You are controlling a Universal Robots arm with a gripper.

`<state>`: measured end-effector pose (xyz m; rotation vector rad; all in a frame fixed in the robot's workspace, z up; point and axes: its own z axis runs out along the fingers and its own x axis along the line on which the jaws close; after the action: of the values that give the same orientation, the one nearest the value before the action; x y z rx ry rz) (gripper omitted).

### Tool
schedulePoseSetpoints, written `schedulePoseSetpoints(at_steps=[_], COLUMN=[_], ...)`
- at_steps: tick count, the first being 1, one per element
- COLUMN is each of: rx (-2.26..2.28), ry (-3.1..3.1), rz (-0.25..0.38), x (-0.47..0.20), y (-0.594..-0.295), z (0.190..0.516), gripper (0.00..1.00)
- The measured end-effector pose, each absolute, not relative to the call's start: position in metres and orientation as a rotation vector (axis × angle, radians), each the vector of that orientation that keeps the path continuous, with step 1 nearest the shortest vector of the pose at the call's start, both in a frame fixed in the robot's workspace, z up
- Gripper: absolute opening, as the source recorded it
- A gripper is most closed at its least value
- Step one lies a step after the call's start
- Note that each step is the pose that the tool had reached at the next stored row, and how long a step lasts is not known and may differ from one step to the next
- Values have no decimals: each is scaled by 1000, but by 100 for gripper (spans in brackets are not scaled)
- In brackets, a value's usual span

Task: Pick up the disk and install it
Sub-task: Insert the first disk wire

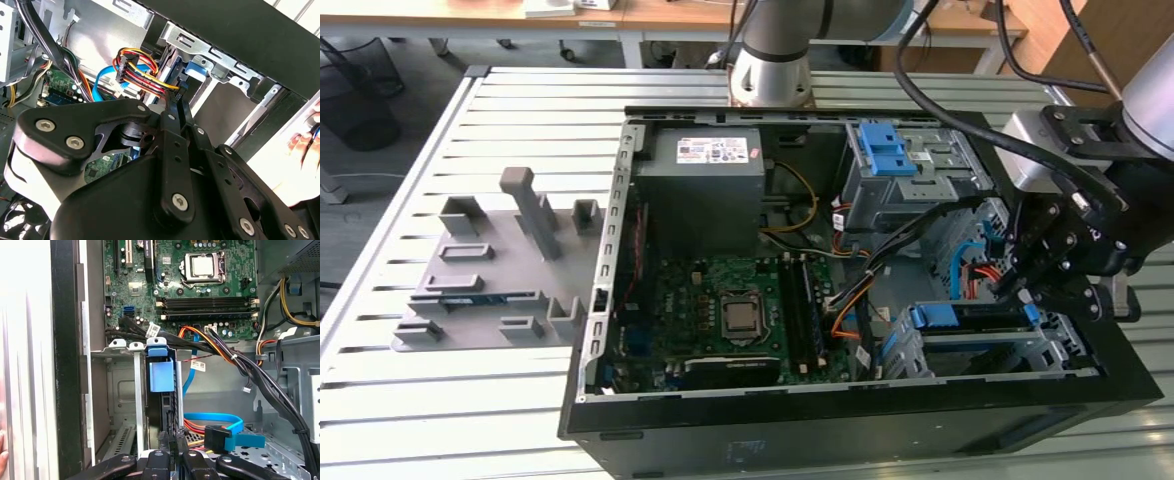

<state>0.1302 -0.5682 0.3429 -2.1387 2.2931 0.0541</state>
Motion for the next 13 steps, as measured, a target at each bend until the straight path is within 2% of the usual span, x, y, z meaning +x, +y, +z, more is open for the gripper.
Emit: schedulePoseSetpoints(at_steps=[13], rx=[-2133], ry=[2287], rz=[67], x=[129], y=[-568], z=[339], gripper=[16])
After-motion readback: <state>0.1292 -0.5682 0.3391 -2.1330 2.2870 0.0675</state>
